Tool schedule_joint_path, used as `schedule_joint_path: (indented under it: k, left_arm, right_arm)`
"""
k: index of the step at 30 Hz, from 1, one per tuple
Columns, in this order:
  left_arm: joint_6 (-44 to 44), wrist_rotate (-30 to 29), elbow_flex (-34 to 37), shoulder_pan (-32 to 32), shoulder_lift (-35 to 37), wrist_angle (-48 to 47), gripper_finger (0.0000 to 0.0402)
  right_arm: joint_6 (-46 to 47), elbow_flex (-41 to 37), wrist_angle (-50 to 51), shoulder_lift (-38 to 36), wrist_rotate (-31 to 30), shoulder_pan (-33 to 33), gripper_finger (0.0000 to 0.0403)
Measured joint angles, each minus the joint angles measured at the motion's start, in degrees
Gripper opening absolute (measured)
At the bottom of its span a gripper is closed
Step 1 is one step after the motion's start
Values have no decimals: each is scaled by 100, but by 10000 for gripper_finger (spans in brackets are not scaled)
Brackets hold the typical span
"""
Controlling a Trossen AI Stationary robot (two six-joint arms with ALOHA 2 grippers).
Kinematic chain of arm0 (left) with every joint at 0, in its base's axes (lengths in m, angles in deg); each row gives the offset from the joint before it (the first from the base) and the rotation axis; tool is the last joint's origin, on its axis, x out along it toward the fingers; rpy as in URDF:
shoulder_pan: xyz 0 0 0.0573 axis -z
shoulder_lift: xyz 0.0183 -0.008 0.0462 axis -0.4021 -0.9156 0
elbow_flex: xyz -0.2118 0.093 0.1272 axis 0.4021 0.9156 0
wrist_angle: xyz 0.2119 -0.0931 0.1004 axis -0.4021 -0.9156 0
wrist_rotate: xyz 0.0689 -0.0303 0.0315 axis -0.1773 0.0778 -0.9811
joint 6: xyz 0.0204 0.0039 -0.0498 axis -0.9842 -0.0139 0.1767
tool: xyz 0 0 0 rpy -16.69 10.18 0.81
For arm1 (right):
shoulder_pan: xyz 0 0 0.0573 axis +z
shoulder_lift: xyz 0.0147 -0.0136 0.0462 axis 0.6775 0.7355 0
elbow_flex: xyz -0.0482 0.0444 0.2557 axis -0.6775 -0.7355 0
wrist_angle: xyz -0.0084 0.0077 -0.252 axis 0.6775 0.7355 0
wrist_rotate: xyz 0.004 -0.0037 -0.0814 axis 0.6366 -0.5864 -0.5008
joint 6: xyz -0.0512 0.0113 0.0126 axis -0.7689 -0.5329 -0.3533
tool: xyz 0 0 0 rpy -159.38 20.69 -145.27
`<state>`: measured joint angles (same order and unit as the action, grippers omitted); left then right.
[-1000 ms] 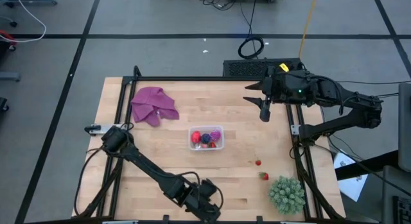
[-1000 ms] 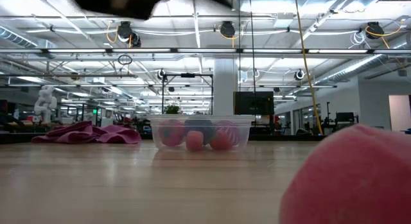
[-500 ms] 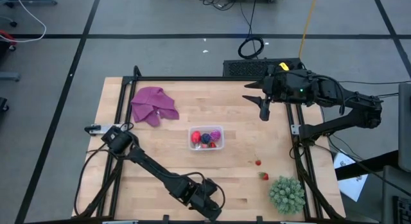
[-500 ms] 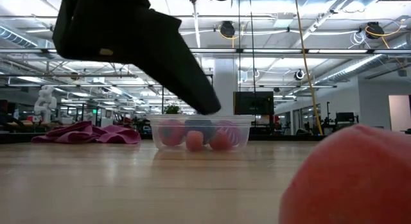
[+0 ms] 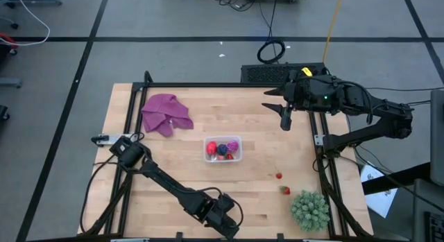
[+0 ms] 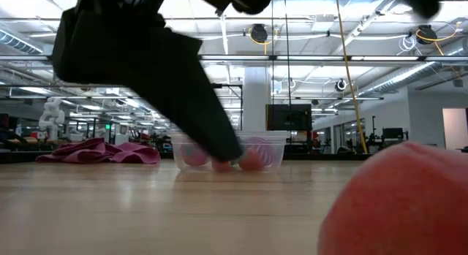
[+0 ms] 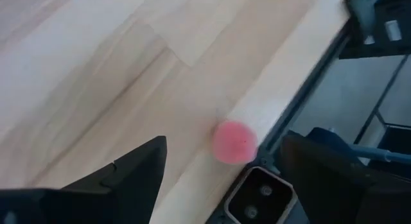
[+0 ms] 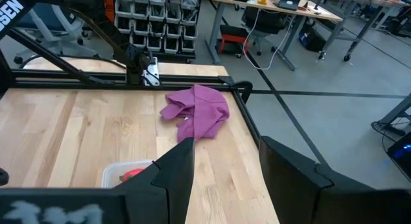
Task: Pick and placing Produce into tupperware
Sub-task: Put the pink peach into the transparent bin
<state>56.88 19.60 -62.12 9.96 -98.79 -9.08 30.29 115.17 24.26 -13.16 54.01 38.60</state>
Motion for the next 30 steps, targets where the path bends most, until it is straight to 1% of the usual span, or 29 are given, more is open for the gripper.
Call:
schedule_joint_path:
  k: [5, 12, 21, 26, 28, 30]
  left_arm:
    - [42, 150, 0, 11, -93, 113, 310]
    - [29, 92, -2, 37, -121, 184, 310]
    - [139, 395, 0, 38, -338, 305, 310]
    - [147, 374, -2, 38, -355, 192, 310]
    - [146, 350, -2, 38, -353, 145, 307]
    - [147, 339, -7, 38, -353, 112, 295]
  right_arm:
    - [1, 0, -9, 2, 0, -2, 165]
    - [2, 0, -41, 2, 0, -2, 165]
    - [4, 0, -112, 2, 0, -2, 165]
    - [4, 0, -152, 2, 0, -2, 165]
    - [4, 0, -191, 2, 0, -2, 165]
    - [4, 0, -211, 2, 0, -2, 165]
